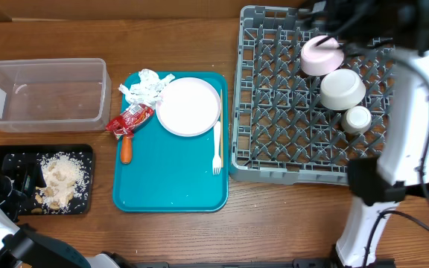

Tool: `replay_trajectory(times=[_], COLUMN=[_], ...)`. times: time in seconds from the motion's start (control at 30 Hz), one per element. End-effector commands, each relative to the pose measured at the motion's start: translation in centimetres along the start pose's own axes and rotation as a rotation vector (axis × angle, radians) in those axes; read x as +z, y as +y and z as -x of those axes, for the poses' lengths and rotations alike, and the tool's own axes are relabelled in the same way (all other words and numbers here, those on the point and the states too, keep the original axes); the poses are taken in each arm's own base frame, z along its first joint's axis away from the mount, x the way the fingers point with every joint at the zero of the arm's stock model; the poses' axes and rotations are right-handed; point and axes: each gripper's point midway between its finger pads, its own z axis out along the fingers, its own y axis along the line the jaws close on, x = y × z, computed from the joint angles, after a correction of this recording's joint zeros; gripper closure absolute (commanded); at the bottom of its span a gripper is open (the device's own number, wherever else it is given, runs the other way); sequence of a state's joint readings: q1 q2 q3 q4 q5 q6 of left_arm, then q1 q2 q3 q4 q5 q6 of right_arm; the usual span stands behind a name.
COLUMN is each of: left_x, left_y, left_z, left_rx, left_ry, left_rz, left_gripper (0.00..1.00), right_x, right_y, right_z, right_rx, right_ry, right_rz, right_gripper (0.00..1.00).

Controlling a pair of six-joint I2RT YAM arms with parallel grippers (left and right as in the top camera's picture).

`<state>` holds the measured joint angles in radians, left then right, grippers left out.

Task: Sort waste into correct bins and load items into the dishwasher rack
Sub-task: 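Move the right gripper back left toward the teal tray, then reach the right gripper down to the white plate's edge on the tray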

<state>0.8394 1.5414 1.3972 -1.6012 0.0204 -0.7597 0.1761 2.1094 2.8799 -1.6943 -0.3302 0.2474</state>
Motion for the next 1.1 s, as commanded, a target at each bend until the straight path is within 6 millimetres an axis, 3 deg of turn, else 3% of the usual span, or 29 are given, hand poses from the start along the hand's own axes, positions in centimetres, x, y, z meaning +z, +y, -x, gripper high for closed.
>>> replay_trajectory(times=[0.0,0.03,0.17,0.2,0.33,0.53,0.7,0.9,0.93,1.03,1.07], left_x=[0.0,0.0,0.0,0.2,1.2,2.0,2.1,2.1,2.1,2.1,2.1], left_y=[-0.3,-0.3,-0.2,-0.1,0.4,0.5,0.6,0.6,0.6,0.5,0.5], left_z=[-0.2,-0.3,-0.4,-0.5,-1.1,-1.5,-1.5,-1.5,-1.5,-1.5,-1.5], left_rx=[0.000,0.000,0.000,-0.001,-0.003,-0.008,-0.008,-0.008,-0.008,-0.008,-0.008], left_ry=[0.016,0.019,0.024,0.030,0.063,0.086,0.088,0.088,0.088,0.088,0.088], left_rz=[-0.012,-0.009,-0.006,-0.001,0.025,0.033,0.034,0.034,0.034,0.034,0.034], left_gripper=[0.00,0.00,0.00,0.00,0.00,0.00,0.00,0.00,0.00,0.00,0.00], right_x=[4.3,6.6,12.2,14.9,19.8,22.9,24.8,26.7,27.3,28.4,28.7], right_y=[5.4,6.4,7.8,8.0,7.7,8.2,9.6,10.3,10.0,8.7,8.4], right_z=[-5.5,-8.1,-14.3,-16.7,-21.2,-25.7,-27.6,-25.8,-25.4,-24.7,-24.7], right_rx=[-0.174,-0.227,-0.311,-0.268,-0.192,-0.203,-0.402,-0.593,-0.595,-0.569,-0.563], right_ry=[0.142,0.220,0.377,0.416,0.458,0.484,0.409,0.274,0.255,0.243,0.248], right_rz=[-0.055,-0.099,-0.147,-0.163,-0.189,-0.181,-0.166,-0.186,-0.201,-0.229,-0.232], right_gripper=[0.00,0.00,0.00,0.00,0.00,0.02,0.04,0.08,0.16,0.60,0.70])
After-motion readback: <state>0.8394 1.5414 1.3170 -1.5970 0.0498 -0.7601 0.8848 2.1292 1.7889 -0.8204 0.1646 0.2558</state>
